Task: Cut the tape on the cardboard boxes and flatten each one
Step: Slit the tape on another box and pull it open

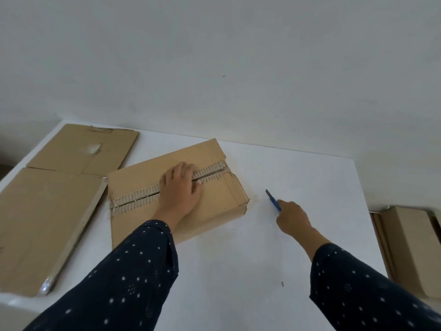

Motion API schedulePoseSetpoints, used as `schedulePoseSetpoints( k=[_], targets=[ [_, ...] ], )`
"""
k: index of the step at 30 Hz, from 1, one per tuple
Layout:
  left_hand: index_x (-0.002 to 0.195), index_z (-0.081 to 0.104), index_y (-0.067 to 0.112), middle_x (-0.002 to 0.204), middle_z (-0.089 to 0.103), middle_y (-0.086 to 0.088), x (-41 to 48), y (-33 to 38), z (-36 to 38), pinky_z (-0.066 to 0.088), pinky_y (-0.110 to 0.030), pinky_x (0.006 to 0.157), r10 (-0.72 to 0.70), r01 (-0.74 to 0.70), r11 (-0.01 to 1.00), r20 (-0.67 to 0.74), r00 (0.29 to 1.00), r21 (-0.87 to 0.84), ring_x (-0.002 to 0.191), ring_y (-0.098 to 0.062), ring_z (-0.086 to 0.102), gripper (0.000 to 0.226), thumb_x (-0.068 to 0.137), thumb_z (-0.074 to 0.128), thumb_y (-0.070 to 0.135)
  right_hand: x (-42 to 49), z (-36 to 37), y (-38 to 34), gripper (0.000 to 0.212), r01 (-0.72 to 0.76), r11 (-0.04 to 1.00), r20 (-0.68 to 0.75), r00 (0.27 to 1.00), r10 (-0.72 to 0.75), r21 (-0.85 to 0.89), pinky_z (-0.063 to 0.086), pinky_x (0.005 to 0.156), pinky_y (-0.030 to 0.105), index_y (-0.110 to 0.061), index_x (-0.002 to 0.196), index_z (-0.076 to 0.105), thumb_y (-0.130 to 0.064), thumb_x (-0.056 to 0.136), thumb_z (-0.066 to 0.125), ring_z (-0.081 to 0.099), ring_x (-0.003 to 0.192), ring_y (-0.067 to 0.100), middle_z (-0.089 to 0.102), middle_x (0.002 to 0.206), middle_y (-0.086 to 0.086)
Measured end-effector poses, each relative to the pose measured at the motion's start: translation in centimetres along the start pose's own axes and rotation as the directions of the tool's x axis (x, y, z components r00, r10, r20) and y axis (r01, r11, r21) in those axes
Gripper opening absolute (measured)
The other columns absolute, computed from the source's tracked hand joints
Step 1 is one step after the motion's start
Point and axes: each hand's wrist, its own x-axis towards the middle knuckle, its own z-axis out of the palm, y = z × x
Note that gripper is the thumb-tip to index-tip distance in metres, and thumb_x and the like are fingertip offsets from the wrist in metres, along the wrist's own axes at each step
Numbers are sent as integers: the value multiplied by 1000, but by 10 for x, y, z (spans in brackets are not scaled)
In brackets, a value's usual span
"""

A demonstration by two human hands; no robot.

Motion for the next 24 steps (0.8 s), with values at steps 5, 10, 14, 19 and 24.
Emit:
schedulePoseSetpoints(
  k=[5, 10, 14, 19, 24],
  targets=[
    [144, 37, 26, 156, 30, -7, 11, -44, -22, 24, -53, 116, -49, 41, 997, 118, 992, 68, 142, -35, 28, 52, 98, 48, 47, -32, -11, -63, 33, 79, 973, -209, 977, -33, 216, 43, 78, 35, -20, 129, 50, -31, 106, 31, 55, 91, 24, 61, 107, 4],
    [152, 16, 37, 165, 8, -12, 26, -69, -37, 9, -60, 118, -134, 101, 987, 304, 943, 122, 150, -40, 9, 89, 81, 40, 85, -76, 0, -142, 48, 36, 949, -183, 983, 22, 312, 45, 74, 37, -26, 134, 32, -58, 99, 29, 63, 91, 28, 63, 110, 5],
    [142, 29, 40, 138, 40, -8, 29, -80, -50, 33, -52, 103, -89, 33, 979, 280, 956, 199, 126, -36, 37, 92, 69, 36, 96, -82, 17, -182, 67, -2, 933, -157, 985, 64, 361, 42, 75, 38, -23, 149, 18, -55, 96, 45, 58, 109, 35, 33, 146, 11],
    [140, 33, 36, 131, 41, -10, 32, -93, -62, 36, -46, 99, -117, 72, 987, 339, 933, 141, 122, -36, 37, 90, 70, 52, 88, -69, 13, -204, 82, -20, 910, -131, 988, 81, 413, 46, 92, 41, -19, 154, 9, -49, 94, 56, 56, 116, 36, 15, 152, 18],
    [148, 19, 31, 137, 37, -15, 27, -100, -72, 39, -42, 88, -133, 66, 986, 472, 871, 156, 126, -38, 39, 108, 66, 60, 88, -52, 8, -220, 103, 21, 887, -162, 985, 61, 460, 37, 110, 46, -15, 154, 12, -51, 80, 74, 41, 133, 34, 15, 152, 13]
  ],
)
